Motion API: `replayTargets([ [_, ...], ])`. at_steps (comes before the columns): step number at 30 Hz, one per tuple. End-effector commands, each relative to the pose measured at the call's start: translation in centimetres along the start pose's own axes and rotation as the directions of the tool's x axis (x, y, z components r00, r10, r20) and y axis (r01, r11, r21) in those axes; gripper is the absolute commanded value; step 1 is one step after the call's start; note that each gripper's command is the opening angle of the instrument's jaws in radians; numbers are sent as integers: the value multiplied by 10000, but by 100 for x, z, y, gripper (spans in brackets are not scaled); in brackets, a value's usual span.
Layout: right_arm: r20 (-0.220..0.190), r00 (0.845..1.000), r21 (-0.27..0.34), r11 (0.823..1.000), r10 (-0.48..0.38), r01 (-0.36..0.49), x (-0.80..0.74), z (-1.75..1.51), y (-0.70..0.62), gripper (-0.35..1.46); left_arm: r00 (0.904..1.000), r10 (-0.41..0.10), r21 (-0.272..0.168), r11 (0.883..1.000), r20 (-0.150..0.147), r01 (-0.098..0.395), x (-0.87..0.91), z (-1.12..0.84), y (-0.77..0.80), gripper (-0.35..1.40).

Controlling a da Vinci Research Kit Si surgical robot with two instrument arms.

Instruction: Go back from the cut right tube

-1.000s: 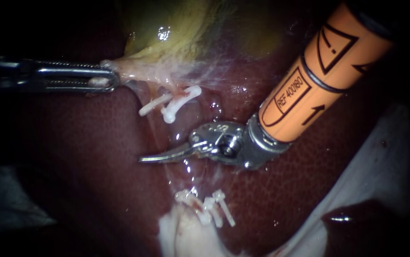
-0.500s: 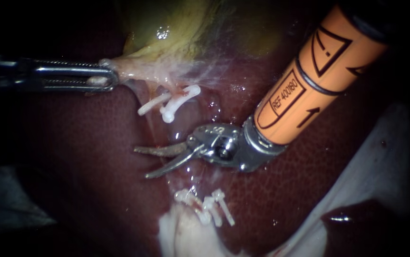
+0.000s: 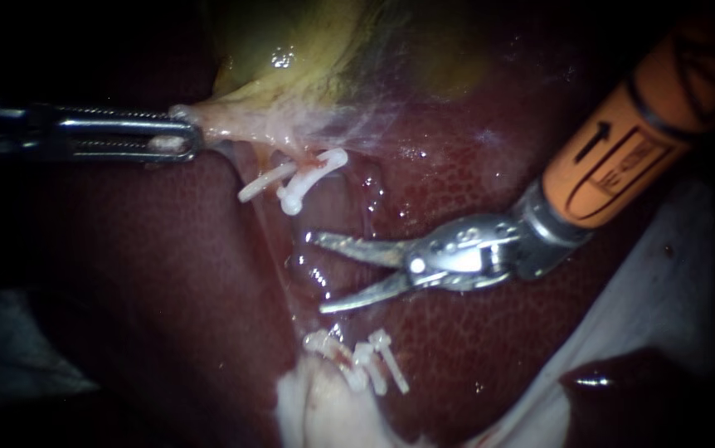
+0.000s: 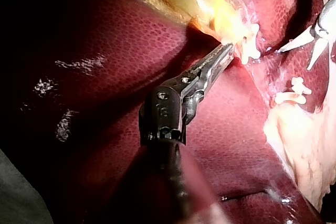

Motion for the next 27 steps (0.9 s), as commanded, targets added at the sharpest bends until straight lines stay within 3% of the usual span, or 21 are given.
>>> replayTargets([
  [1, 356, 9992, 1, 9998, -180, 180, 1, -8, 0, 145, 10000, 5, -1, 10000, 0, -5, 0, 0, -1, -35],
  [5, 1314, 9886, -148, 9970, -731, 757, 9, -39, 3, 145, 10000, 6, -2, 10000, 0, -6, -1, 0, -1, -35],
  [10, 1854, 9794, -366, 9954, -800, 882, 20, -73, 8, 145, 10000, 13, -6, 10000, 2, -13, -1, 1, -2, -35],
  [13, 1825, 9806, -64, 9973, -711, 735, 21, -86, 8, 145, 10000, 22, -6, 10000, 1, -22, -3, 2, -4, -35],
  [22, 2015, 9772, 14, 9977, -664, 675, 19, -95, 7, 145, 10000, 38, 9, 10000, -7, -38, -5, 5, -6, -35],
  [27, 2007, 9789, -31, 9992, -380, 394, 18, -98, 6, 145, 9999, 99, 96, 9999, -51, -99, -15, 21, -10, -35],
])
